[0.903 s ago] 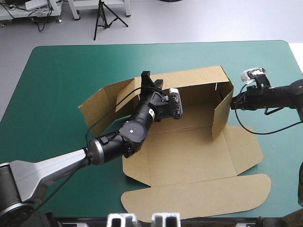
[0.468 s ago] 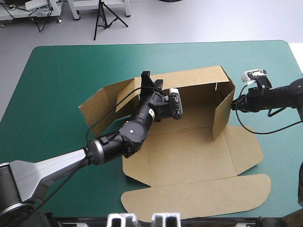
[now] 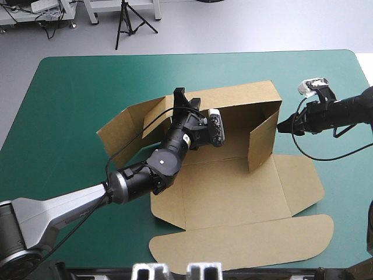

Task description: Fold the box

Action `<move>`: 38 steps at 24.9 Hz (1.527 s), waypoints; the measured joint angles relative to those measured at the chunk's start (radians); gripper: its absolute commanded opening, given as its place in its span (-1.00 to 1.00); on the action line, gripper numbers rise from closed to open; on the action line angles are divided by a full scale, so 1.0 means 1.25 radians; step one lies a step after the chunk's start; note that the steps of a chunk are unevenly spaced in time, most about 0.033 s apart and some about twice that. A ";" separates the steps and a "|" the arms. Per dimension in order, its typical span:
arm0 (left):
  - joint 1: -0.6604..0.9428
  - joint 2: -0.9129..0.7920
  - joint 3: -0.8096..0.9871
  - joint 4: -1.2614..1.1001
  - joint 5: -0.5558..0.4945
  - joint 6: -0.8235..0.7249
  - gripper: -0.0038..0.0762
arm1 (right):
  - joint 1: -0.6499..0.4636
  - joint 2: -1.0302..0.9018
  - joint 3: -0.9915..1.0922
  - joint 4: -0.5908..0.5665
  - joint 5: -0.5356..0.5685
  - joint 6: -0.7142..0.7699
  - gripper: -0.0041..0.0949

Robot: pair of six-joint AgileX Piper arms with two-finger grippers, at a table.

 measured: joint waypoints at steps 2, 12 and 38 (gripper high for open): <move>0.000 0.000 0.000 0.000 0.001 0.000 -0.93 | 0.001 -0.001 0.000 -0.012 0.005 0.006 0.10; 0.000 0.000 0.000 -0.001 0.002 0.006 -0.93 | 0.081 -0.017 0.000 -0.142 0.020 0.065 0.06; 0.001 0.000 0.000 0.000 -0.023 0.018 -0.93 | 0.090 0.060 0.000 0.084 -0.098 -0.267 0.06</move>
